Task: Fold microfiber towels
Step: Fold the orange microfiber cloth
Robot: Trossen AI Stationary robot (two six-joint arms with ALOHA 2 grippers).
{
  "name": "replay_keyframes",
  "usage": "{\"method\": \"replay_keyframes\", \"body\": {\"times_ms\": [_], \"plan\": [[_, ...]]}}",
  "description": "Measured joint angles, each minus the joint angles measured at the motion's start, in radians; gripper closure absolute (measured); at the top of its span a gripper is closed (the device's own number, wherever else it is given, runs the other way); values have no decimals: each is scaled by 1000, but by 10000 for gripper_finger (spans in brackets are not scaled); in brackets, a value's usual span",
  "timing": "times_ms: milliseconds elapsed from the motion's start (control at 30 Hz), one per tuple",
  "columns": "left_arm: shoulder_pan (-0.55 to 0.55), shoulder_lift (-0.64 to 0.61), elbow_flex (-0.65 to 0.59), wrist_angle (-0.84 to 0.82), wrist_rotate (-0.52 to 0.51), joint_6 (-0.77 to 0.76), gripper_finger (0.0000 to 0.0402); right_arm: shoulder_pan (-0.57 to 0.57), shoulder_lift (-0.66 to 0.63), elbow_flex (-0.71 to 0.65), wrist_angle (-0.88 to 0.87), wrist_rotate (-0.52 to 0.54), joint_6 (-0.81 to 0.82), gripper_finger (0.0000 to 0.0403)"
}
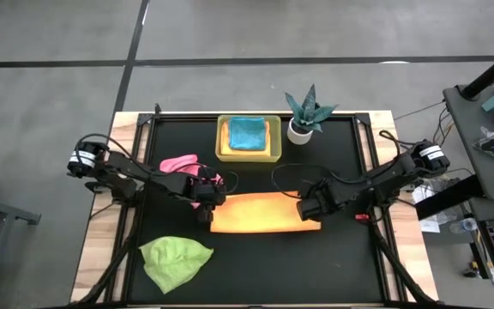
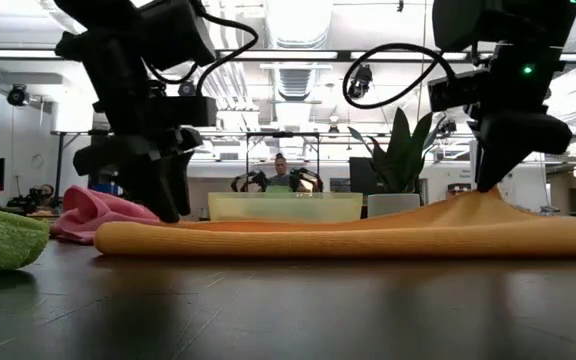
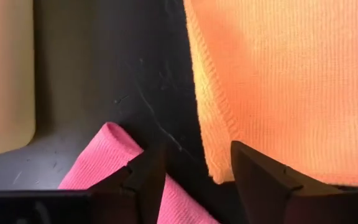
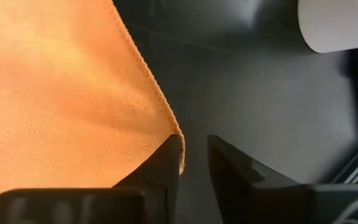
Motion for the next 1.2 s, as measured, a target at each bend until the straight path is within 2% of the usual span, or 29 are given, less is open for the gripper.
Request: {"method": "replay_keyframes", "body": {"times_ms": [433, 533, 667, 733, 933, 1000, 1133, 1200], "plan": [[-1, -106, 4, -33, -45, 28, 233, -23, -128, 0, -22, 0, 4, 321], [-8, -123, 3, -28, 30, 27, 233, -12, -150, -4, 39, 0, 2, 319], [-20, -117, -22, 82, 127, 22, 233, 13, -150, -13, 147, -8, -35, 327], [-26, -96, -39, 146, 143, 22, 233, 27, -144, -18, 208, -9, -56, 334], [-27, -16, -54, 192, 140, 22, 233, 63, -105, -32, 307, -9, -69, 355], [-27, 12, -57, 197, 86, 22, 233, 76, -87, -33, 304, -9, -62, 361], [-27, 43, -57, 198, -178, 22, 233, 89, -57, -35, 305, -9, -52, 367], [-26, 44, -57, 196, -253, 26, 233, 89, -45, -35, 305, -13, -52, 367]]}}
